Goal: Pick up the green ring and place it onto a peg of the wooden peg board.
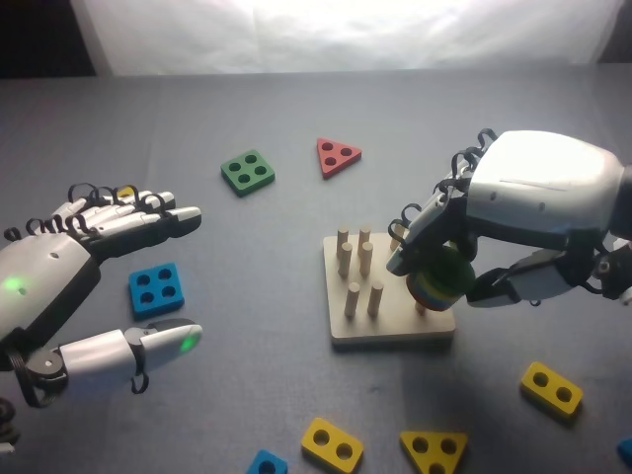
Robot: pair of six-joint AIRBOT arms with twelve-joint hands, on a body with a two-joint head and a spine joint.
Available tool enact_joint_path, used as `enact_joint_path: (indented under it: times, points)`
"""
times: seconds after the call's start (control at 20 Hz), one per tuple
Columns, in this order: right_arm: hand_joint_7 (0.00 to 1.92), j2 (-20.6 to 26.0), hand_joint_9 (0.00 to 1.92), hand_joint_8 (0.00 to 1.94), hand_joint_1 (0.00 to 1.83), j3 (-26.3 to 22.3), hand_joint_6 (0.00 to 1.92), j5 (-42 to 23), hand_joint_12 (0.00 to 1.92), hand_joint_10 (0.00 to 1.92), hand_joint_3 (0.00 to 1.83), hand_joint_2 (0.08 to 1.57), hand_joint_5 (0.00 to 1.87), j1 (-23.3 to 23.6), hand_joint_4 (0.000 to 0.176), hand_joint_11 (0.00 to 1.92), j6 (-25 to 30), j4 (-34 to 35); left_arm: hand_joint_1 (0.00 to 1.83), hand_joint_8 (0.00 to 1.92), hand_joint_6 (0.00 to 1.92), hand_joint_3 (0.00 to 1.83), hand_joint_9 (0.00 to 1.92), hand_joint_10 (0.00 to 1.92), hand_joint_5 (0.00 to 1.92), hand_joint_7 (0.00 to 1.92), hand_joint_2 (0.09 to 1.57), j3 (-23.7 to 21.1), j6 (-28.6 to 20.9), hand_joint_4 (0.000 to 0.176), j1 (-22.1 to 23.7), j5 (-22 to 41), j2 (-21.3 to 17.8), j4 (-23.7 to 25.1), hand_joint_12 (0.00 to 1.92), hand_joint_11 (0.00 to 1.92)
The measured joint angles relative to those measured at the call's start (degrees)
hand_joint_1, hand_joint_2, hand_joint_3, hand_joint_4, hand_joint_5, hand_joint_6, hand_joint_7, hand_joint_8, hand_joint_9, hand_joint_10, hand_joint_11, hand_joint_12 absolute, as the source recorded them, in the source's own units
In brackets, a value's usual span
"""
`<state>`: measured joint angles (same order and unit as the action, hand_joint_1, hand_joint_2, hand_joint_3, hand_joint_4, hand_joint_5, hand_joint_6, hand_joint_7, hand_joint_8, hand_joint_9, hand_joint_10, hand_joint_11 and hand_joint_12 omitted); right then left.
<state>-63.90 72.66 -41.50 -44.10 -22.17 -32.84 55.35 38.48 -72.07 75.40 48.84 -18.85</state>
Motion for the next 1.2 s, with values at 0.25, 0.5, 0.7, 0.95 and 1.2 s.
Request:
enact_joint_path:
  times: [0.25, 0.5, 0.7, 0.95, 1.2]
  points:
    - [0.97, -1.2, 0.97, 1.18, 1.23, 0.2, 0.95, 1.5, 1.34, 0.62, 0.0, 1.14, 0.89, 0.3, 0.0, 0.74, -0.1, -0.9, 0.72, 0.0, 0.0, 0.0, 0.22, 0.0, 0.48, 0.29, 1.07, 0.3, -0.2, 0.046, 0.0, 0.1, 0.2, -0.2, 0.63, 0.0]
    - [0.9, -1.3, 0.79, 0.15, 1.15, 0.2, 0.0, 2.0, 1.33, 0.76, 0.0, 1.0, 0.88, 0.3, 0.0, 0.61, -0.1, -1.1, 0.71, 0.0, 0.0, 0.0, 0.21, 0.0, 0.48, 0.28, 1.07, 0.3, -0.5, 0.053, 0.0, 0.0, 0.2, 0.1, 0.64, 0.0]
    - [0.92, -1.3, 0.85, 0.01, 1.14, 0.2, 0.0, 2.0, 1.21, 0.5, 0.0, 1.01, 0.86, 0.3, 0.0, 0.61, -0.1, -1.0, 0.71, 0.0, 0.0, 0.0, 0.22, 0.0, 0.47, 0.28, 1.07, 0.3, -0.5, 0.039, 0.0, 0.0, 0.2, 0.0, 0.66, 0.0]
    - [0.9, -1.3, 0.84, 0.0, 1.17, 0.1, 0.0, 2.0, 1.16, 0.38, 0.0, 0.98, 0.85, 0.3, 0.0, 0.54, 0.1, -1.0, 0.71, 0.0, 0.0, 0.0, 0.22, 0.0, 0.47, 0.29, 1.07, 0.3, -0.7, 0.045, 0.0, 0.0, 0.2, 0.0, 0.67, 0.0]
    - [0.73, -1.3, 0.67, 0.0, 1.06, 0.0, 0.0, 1.9, 1.21, 0.17, 0.0, 1.01, 0.76, 0.3, 0.0, 0.23, 0.3, 0.2, 0.71, 0.0, 0.0, 0.0, 0.23, 0.0, 0.48, 0.29, 1.07, 0.3, -0.7, 0.046, 0.0, 0.0, 0.2, 0.0, 0.7, 0.0]
